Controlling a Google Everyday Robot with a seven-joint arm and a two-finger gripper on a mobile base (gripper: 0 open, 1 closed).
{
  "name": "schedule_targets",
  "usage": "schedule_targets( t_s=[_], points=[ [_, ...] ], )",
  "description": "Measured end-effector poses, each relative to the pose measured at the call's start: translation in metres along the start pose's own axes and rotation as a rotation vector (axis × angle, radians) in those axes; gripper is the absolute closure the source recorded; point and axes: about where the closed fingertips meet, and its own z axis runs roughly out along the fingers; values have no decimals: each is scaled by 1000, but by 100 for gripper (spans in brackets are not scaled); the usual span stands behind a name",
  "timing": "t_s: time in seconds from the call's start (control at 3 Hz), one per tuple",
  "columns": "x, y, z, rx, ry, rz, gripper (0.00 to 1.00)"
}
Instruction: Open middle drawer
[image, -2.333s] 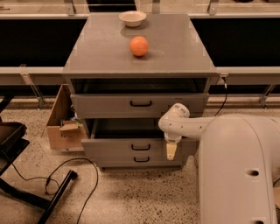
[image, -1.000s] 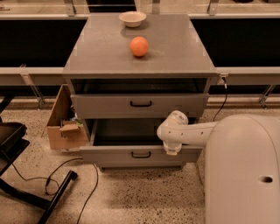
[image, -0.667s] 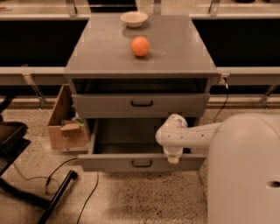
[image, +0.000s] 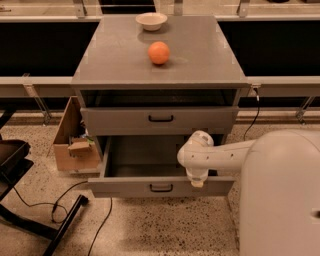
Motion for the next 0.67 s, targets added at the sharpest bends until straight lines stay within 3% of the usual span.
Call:
schedule_targets(
  t_s=[0.67],
  points=[
    [12, 23, -9, -7, 15, 19, 100]
  ],
)
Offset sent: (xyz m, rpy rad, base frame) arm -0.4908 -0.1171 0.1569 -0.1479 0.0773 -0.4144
